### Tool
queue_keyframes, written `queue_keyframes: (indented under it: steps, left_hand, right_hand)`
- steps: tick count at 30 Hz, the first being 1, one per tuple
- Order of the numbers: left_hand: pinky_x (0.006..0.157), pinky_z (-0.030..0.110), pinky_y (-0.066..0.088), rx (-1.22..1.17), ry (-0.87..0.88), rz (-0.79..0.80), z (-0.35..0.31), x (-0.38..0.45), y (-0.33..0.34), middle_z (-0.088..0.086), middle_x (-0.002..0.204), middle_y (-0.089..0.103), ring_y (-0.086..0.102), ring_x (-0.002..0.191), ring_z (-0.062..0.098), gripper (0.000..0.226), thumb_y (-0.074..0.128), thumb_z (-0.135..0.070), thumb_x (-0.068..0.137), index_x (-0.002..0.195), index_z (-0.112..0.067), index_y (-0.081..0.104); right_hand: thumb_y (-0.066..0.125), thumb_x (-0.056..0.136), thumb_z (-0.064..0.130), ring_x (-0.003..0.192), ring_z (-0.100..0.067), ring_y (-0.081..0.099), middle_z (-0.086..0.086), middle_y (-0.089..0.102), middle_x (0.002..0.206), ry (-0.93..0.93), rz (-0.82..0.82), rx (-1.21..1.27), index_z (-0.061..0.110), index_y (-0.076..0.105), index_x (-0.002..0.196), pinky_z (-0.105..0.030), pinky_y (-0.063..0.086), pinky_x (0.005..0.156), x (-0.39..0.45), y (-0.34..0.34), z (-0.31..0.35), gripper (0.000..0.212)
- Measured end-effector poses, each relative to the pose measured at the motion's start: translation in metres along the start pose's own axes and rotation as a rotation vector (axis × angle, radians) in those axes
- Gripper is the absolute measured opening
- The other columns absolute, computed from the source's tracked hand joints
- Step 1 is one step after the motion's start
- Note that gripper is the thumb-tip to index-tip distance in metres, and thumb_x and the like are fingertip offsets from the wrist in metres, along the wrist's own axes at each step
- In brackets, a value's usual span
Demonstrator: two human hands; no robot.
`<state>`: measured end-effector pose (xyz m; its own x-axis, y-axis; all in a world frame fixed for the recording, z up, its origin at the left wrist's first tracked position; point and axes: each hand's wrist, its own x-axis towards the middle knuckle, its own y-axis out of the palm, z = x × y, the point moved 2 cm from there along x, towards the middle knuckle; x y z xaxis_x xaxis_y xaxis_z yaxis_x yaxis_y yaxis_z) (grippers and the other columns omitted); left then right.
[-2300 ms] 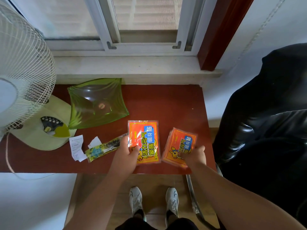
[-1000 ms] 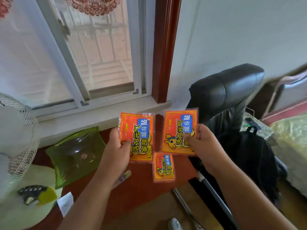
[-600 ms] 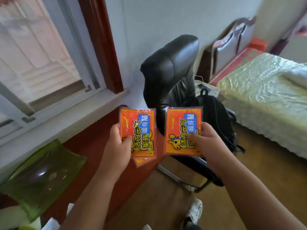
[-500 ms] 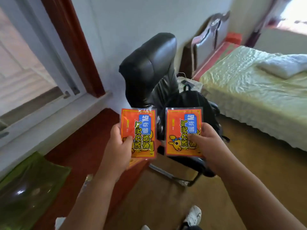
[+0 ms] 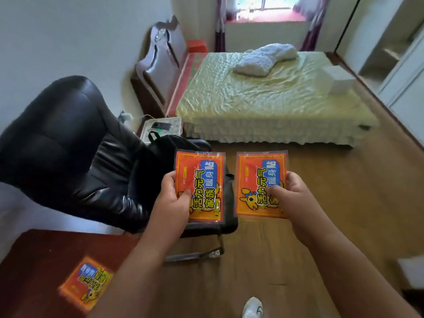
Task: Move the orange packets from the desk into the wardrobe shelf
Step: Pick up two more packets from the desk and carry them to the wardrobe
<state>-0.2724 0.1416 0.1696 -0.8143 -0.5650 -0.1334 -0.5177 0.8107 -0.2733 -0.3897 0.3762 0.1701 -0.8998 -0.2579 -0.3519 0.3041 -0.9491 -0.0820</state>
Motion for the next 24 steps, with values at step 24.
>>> queue_keyframes:
  steps: [24]
  left_hand:
    - [0.085,0.052,0.061,-0.051,0.007,0.493,-0.073,0.136,0.285,-0.005,0.112,0.074,0.075,0.099,0.017,0.036,0.053,-0.01,0.102,0.122,-0.041,0.053]
  right_hand:
    - [0.056,0.098,0.0,0.083,-0.02,0.08,-0.004,0.081,0.1,0.079,-0.467,0.172,0.022,0.06,0.109,-0.043,0.062,0.077,0.101,-0.227,-0.008,0.025]
